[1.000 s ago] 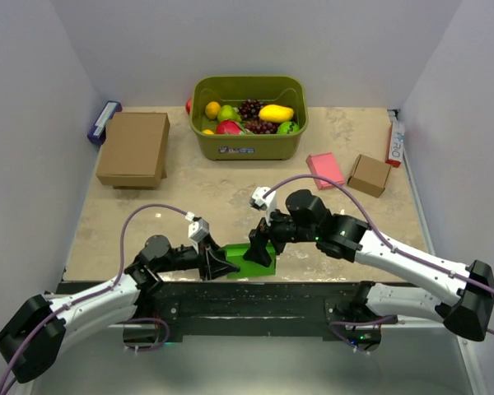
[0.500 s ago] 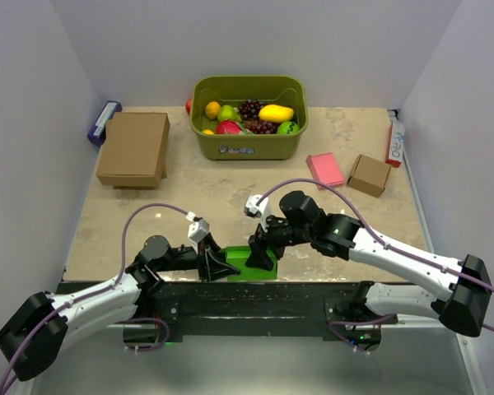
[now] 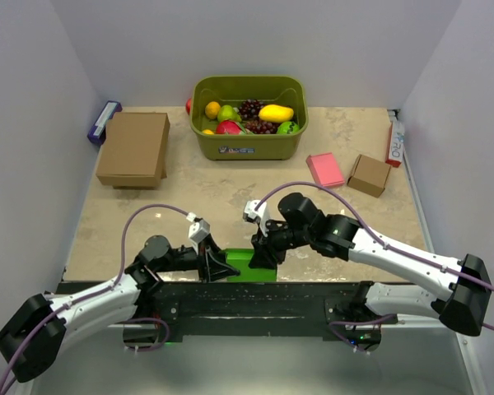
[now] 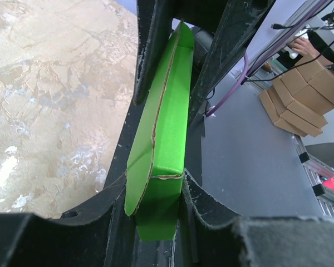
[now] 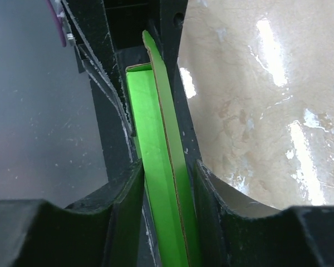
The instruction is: Fold the paper box
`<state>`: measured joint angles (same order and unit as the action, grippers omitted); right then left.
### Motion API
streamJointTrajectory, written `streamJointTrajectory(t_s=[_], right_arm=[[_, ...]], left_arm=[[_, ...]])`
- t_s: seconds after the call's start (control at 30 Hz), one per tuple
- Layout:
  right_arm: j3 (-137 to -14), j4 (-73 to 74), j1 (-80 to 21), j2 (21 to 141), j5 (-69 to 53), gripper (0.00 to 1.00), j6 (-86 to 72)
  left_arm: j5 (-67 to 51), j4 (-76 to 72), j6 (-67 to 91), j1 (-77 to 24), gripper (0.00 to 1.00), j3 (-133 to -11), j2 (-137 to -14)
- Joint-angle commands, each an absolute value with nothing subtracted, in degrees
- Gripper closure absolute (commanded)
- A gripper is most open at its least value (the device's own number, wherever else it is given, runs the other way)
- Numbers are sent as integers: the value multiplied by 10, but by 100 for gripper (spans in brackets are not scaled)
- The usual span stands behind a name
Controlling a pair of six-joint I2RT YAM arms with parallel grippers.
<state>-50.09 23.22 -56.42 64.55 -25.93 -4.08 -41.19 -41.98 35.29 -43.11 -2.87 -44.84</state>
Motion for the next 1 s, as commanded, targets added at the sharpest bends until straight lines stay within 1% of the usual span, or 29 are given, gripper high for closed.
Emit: streamJointTrajectory(t_s=[0.0, 0.03, 0.07, 0.13, 0.17, 0.23, 0.27, 0.37, 0.43, 0.47, 0.63, 0.73, 0.83, 0.87, 0.93, 0.97], right_arm=[[-514, 232, -565, 645, -241, 64, -35], [-514, 232, -566, 644, -240, 64, -34], [-514, 233, -565, 642, -236, 65, -34], [-513, 233, -566, 640, -233, 69, -33], [-512, 232, -565, 638, -232, 70, -32], [-512, 232, -565, 637, -229, 71, -32], [-512, 233, -566, 637, -229, 71, -32], [-512, 235, -565, 635, -222, 72, -32], [-512, 235, -566, 635, -218, 72, -31], [-512, 237, -565, 635, -217, 73, -31], [-511, 242, -565, 632, -215, 74, -28], [-510, 242, -565, 635, -218, 75, -28], [-511, 243, -565, 637, -221, 75, -27], [-511, 243, -565, 636, -221, 75, -27], [-511, 242, -565, 636, -222, 75, -27], [-511, 243, -565, 636, -222, 75, -26]], left_arm=[[-365, -398, 348, -427, 70, -47, -431], [-359, -388, 347, -426, 67, -48, -421], [-353, -382, 346, -425, 60, -48, -417], [-331, -362, 345, -423, 51, -47, -401], [-324, -356, 345, -420, 43, -47, -396], [-309, -341, 346, -417, 35, -46, -380], [-294, -333, 346, -414, 29, -46, -375], [-278, -308, 346, -407, 24, -41, -355], [-267, -287, 346, -403, 22, -40, -338], [-263, -275, 345, -402, 19, -42, -330], [-184, -174, 319, -400, 17, -67, -246], [-152, -148, 309, -400, 19, -81, -201], [-132, -128, 294, -399, 24, -95, -189], [-128, -127, 286, -399, 29, -98, -192], [-132, -136, 280, -398, 32, -105, -212], [-136, -139, 277, -398, 36, -108, -221]])
